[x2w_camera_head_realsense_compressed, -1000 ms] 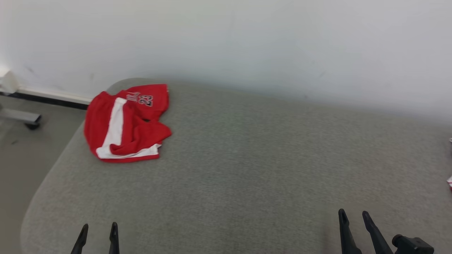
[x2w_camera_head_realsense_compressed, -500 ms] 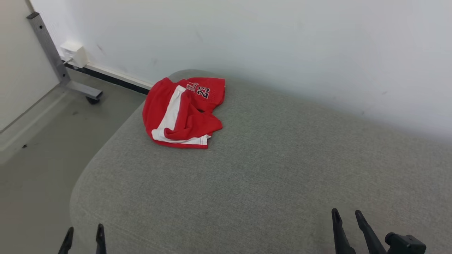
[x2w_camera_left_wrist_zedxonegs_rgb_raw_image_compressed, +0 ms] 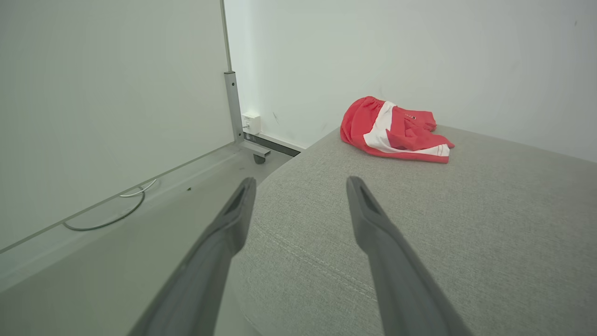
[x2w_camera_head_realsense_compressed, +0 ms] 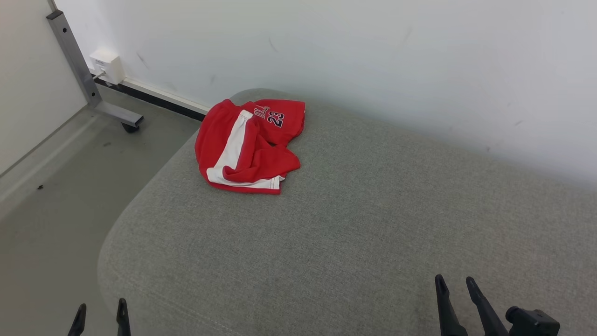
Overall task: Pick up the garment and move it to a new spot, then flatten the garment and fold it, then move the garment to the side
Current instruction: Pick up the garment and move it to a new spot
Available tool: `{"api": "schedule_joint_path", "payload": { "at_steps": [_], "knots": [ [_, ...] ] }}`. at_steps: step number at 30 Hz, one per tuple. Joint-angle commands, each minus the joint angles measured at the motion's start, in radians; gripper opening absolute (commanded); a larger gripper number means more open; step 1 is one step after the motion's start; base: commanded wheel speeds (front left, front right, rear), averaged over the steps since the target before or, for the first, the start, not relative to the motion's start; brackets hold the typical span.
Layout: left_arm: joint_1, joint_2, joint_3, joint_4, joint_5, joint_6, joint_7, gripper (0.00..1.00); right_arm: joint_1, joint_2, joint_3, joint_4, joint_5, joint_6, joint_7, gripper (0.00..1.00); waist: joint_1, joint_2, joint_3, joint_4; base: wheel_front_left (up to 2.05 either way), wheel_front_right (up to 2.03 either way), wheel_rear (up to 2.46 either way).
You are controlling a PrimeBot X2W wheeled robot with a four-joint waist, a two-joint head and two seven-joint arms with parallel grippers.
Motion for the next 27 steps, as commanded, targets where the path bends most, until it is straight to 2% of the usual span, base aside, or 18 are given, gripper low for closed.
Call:
{"api": "schedule_joint_path", "payload": {
  "at_steps": [1,7,13,23,27],
  "knots": [
    [-0.004,-0.001,0.006,0.005,-0.011,-0.002,-0.003,1.0,-0.005,-0.003,-0.003,-0.003,0.002,-0.002,-0.004,1.0,-0.0001,0.0,0.004,-0.002,0.0,0.0,0.0],
    [-0.075,0.008,0.016,0.028,-0.034,-0.007,-0.003,1.0,-0.03,-0.016,-0.008,-0.028,-0.018,-0.002,0.002,1.0,-0.0001,0.0,0.047,-0.043,0.0,0.0,0.0],
    [-0.239,0.05,0.013,0.071,-0.069,-0.016,0.001,1.0,-0.071,-0.037,-0.016,-0.08,-0.047,-0.002,0.029,1.0,-0.0001,0.0,0.137,-0.121,0.0,0.0,0.0],
    [-0.615,0.161,0.062,0.192,-0.164,-0.025,0.013,1.0,-0.153,-0.068,-0.054,-0.209,-0.101,-0.002,0.077,1.0,-0.0001,0.0,0.344,-0.295,0.0,0.0,0.0],
    [-0.745,0.215,0.055,0.264,-0.184,-0.029,0.036,1.0,-0.173,-0.066,-0.086,-0.268,-0.117,-0.002,0.087,1.0,-0.0001,0.0,0.419,-0.352,0.0,0.0,0.0]
  ]
}}
